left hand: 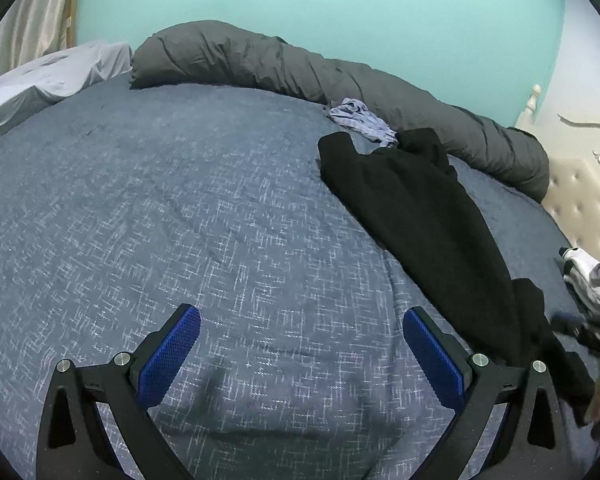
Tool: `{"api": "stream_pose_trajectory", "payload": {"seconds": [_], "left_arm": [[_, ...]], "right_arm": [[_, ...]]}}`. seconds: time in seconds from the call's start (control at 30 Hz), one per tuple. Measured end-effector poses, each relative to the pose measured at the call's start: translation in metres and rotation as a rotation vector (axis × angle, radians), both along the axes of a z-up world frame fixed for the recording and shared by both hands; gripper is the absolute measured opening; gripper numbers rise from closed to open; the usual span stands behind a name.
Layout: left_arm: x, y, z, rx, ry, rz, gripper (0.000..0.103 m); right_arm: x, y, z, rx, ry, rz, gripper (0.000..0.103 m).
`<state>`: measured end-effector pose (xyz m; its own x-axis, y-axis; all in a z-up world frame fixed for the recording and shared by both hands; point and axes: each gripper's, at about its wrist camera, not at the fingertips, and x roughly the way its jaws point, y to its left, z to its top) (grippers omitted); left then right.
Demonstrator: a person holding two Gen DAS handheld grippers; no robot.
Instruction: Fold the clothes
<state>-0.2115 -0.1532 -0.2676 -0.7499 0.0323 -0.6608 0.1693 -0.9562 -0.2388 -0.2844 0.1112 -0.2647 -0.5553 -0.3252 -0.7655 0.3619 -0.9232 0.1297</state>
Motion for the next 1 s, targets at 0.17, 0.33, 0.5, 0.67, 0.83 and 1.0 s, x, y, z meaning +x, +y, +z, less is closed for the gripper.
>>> {"api": "stream_pose_trajectory", "payload": {"seconds": [0.17,0.33,0.5,0.67,0.83,1.0], "left_arm": [[-0.004,-0.003,-0.002,0.012,-0.004,0.006,0.103],[-0.005,-0.004,-0.003,0.015,-0.008,0.006,0.103],[-0.007,-0.008,-0.005,0.031,-0.016,0.011,0.103],[-0.009,-0.011,-0.006,0.039,-0.017,0.014,0.103],[-0.008,-0.013,-0.007,0.041,-0.020,0.019,0.103],[-0.006,-0.019,-0.010,0.065,-0.033,0.004,0.103]], "right_arm": [[-0.039,-0.047,-0.019,0.042,-0.015,0.002,0.055],[-0.072,-0.081,-0.050,0.132,-0.034,-0.001,0.056],[-0.089,-0.098,-0.075,0.232,-0.035,-0.020,0.056],[-0.094,-0.106,-0.083,0.288,0.000,-0.010,0.055],[-0.097,-0.095,-0.073,0.245,0.007,-0.027,0.007],[-0.074,-0.086,-0.044,0.121,0.056,0.037,0.006]]}}
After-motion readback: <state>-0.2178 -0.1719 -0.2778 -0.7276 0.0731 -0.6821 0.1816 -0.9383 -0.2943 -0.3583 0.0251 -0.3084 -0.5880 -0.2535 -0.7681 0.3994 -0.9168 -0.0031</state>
